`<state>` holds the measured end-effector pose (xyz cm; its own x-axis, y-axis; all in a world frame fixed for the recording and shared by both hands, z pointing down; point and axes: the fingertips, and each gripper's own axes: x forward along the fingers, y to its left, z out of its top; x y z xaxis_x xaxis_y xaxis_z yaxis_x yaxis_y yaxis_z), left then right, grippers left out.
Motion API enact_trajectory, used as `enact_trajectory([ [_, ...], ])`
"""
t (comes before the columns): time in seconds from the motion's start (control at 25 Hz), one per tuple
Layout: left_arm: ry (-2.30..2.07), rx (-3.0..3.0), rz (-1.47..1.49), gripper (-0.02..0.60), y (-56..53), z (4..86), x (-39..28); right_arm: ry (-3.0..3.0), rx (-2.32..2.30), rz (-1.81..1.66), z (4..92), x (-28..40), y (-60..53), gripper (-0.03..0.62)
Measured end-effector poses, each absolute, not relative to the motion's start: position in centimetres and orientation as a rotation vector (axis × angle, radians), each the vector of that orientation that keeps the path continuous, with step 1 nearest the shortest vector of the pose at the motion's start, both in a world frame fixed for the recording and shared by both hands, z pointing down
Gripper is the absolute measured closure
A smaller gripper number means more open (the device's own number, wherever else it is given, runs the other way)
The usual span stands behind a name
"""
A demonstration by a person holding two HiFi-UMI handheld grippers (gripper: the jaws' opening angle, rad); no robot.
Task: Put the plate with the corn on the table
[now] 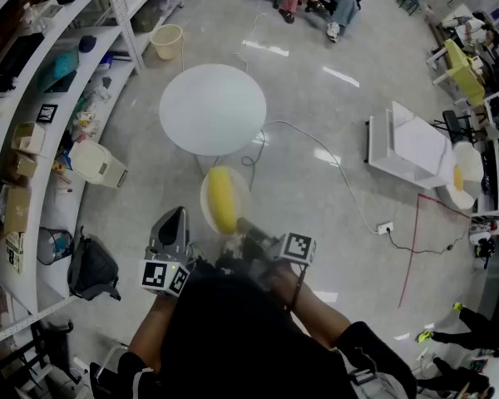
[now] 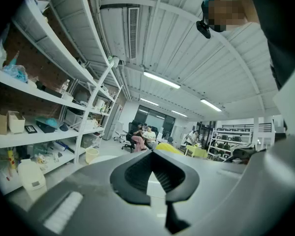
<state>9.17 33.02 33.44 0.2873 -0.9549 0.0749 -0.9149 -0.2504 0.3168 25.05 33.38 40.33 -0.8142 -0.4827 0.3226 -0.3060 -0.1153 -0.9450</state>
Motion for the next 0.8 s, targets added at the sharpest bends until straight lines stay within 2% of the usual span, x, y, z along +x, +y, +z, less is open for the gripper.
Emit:
enact_trajectory([
  [0.8,-1.719,2.25,-0.187,0.58,32.45,33.72,9.96,1.993,-0.877,-2.078,40.1,25.65,32.84,0.557],
])
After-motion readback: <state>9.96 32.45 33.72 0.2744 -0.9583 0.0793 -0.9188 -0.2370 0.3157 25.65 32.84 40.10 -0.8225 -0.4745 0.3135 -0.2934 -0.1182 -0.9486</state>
